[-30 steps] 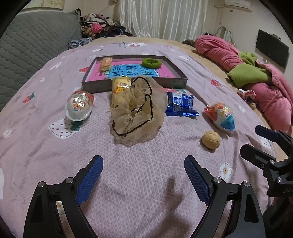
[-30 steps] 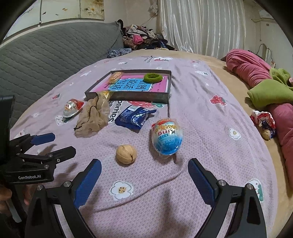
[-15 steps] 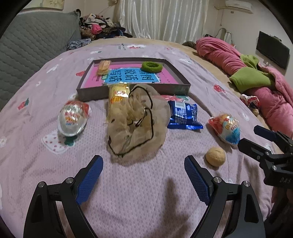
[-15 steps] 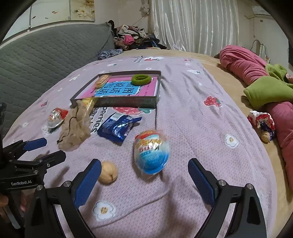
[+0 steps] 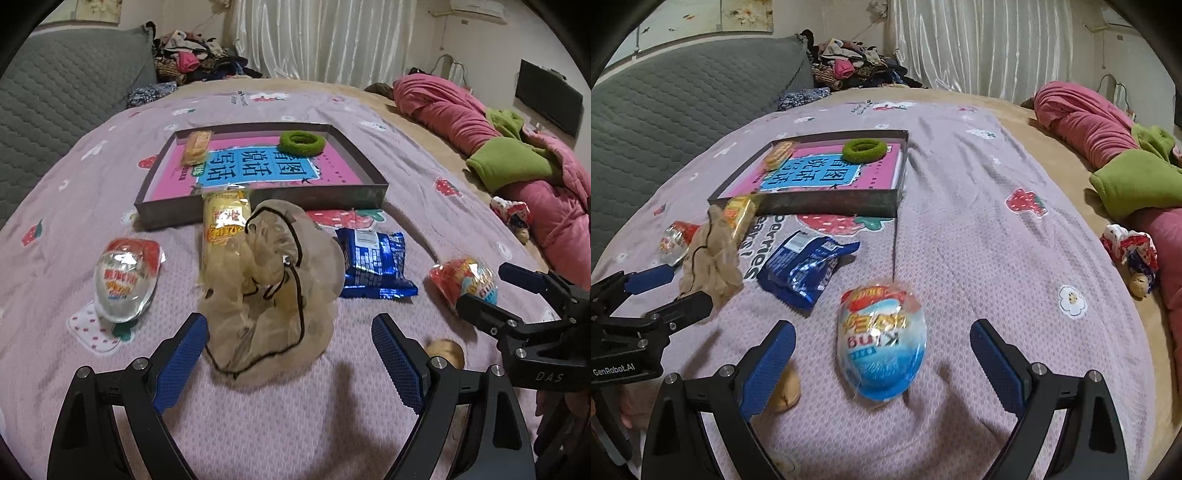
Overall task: Organize objects
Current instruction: 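Grasp the beige scrunchie with the left gripper while the right gripper grasps the blue-wrapped egg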
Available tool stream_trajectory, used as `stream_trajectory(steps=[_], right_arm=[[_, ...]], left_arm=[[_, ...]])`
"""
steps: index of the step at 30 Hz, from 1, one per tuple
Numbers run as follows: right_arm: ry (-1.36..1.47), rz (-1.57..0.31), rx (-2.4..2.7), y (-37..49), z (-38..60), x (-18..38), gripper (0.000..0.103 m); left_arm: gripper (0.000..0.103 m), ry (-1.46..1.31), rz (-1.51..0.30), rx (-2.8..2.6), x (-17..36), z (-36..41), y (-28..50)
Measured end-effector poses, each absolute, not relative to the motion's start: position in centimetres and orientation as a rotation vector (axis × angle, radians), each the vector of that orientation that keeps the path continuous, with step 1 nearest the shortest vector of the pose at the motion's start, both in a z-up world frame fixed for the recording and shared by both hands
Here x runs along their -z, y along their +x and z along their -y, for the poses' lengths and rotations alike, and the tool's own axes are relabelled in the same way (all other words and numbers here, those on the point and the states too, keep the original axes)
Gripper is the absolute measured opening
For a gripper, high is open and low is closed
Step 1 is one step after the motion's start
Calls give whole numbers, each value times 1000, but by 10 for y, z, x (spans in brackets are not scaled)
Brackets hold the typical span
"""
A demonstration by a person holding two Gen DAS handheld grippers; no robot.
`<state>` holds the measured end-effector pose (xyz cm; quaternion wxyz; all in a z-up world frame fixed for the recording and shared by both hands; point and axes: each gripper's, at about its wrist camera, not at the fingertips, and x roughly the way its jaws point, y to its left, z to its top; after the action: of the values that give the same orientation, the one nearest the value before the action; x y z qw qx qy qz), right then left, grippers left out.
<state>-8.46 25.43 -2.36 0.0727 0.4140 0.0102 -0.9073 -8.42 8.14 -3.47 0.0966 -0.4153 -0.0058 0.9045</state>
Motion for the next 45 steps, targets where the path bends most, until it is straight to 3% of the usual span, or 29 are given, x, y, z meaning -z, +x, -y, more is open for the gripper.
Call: stream_trajectory(steps=[12, 18, 20, 22, 24, 30, 36, 45], right_arm=[[1280, -41, 2704, -100, -249, 35, 96], [1281, -26, 2693, -102, -249, 37, 87], [1288, -20, 2694, -103, -249, 39, 83], [1292, -32, 2698, -102, -249, 39, 78], [1286, -39, 2701, -102, -249, 38, 72], [1280, -116, 2699, -99, -242, 38, 55], [1289, -209, 2709, -96, -234, 40, 54], [1205, -107, 2729, -88, -244, 22, 53]], left_arm=[[91, -1253, 42, -2692, 45, -79, -107], [90, -1270, 39, -2695, 50, -80, -112], [83, -1271, 40, -2687, 51, -80, -112], [69, -1288, 36, -2682, 52, -82, -112], [61, -1299, 42, -2670, 55, -82, -113], [46, -1299, 30, -2664, 57, -85, -112], [32, -1316, 33, -2647, 62, -84, -113], [15, -1323, 100, -2620, 62, -75, -115]])
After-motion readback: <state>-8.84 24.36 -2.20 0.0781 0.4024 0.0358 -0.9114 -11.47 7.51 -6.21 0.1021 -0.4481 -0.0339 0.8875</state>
